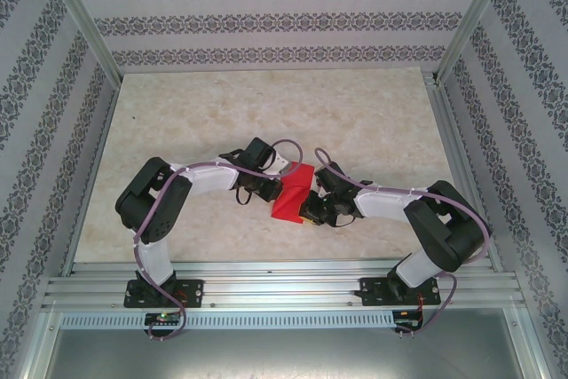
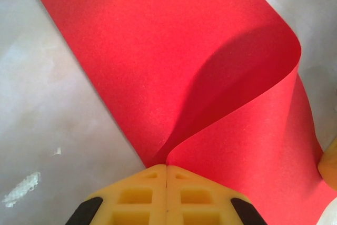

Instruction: Fold a paper plane with a square sheet of paper (fold left side to right side)

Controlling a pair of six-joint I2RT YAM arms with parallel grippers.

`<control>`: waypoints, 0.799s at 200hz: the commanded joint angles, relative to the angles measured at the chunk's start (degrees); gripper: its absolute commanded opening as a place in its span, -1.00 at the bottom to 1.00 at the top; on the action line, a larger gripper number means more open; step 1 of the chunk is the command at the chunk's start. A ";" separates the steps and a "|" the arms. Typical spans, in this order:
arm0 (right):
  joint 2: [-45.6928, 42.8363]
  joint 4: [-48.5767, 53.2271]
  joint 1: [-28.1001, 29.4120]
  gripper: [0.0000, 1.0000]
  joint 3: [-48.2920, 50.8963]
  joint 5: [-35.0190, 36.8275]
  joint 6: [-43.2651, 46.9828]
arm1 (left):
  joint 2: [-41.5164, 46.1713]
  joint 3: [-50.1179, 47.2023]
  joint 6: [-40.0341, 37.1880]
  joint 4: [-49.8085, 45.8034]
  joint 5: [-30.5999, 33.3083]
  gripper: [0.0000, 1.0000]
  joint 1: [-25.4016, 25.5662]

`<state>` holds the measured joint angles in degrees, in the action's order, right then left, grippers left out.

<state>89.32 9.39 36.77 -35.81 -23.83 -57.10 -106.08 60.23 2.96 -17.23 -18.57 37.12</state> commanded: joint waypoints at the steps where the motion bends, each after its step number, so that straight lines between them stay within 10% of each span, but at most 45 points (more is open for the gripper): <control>1: 1.68 2.45 0.88 -0.74 0.30 1.96 0.87 | -1.04 1.39 -1.26 0.71 0.20 -1.00 -0.65; 84: -9.31 -7.53 -3.55 -0.66 3.38 1.15 -2.60 | -1.69 1.50 -1.55 0.73 -0.38 -1.00 -0.65; 160: -0.98 -20.76 -3.18 -0.69 -1.59 2.35 -8.47 | -1.68 1.27 -1.27 1.34 -1.63 -1.00 -0.65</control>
<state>85.60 -5.45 33.26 -34.11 -22.72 -63.48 -106.48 60.49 2.96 -17.21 -19.00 37.12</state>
